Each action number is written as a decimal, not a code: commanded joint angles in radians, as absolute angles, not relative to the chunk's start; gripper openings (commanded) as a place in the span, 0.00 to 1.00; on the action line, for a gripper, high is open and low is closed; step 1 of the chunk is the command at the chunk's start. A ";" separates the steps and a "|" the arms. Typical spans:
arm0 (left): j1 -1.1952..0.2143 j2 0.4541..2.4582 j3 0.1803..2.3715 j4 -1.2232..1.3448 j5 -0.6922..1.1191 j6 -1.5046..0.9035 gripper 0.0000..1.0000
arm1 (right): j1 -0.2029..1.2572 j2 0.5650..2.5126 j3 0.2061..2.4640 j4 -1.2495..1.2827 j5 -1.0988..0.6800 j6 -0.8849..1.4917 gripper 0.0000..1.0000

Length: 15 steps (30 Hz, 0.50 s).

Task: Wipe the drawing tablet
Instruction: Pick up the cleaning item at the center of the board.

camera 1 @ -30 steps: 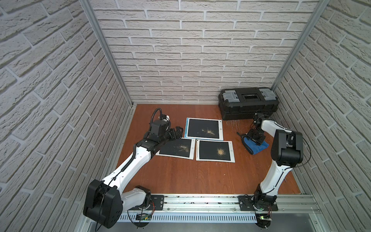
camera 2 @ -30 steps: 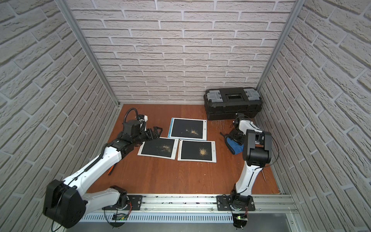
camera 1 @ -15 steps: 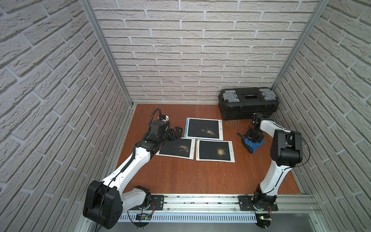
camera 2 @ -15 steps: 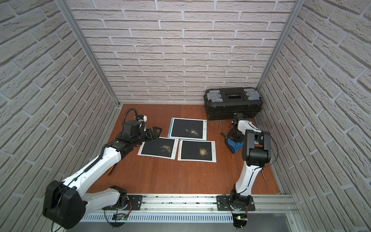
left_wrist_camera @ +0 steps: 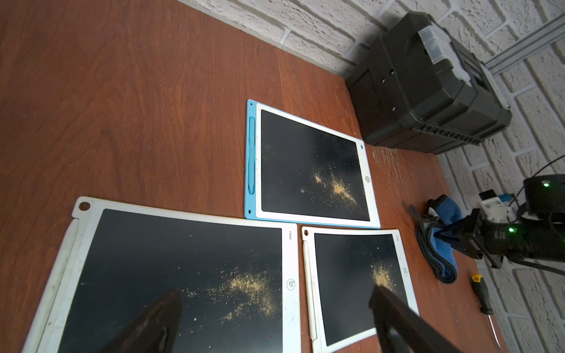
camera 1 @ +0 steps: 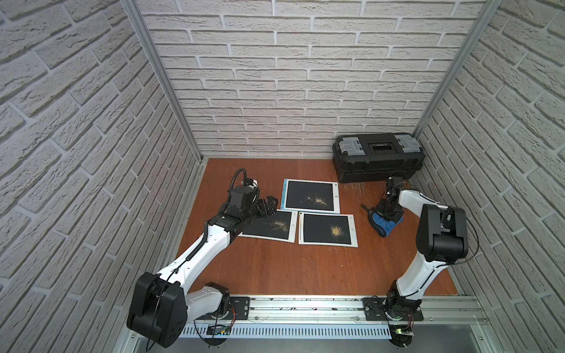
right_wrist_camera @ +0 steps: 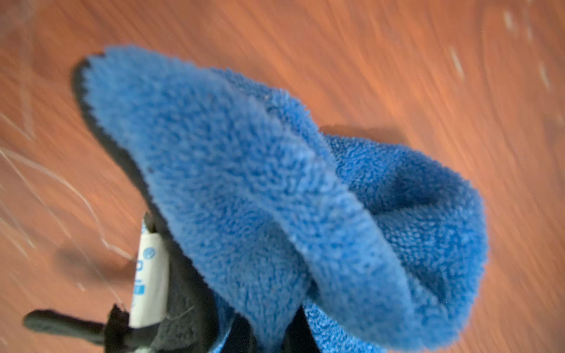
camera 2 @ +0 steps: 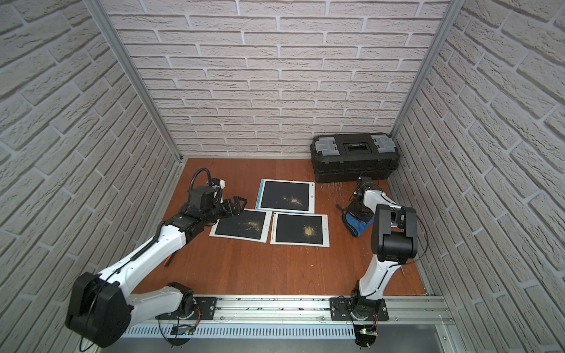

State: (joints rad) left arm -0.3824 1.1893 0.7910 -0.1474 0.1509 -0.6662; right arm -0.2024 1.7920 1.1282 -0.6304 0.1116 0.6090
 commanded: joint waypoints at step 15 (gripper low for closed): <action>-0.520 1.278 0.984 -0.212 -0.043 -0.612 0.98 | 0.069 1.150 0.947 -0.612 0.255 0.385 0.03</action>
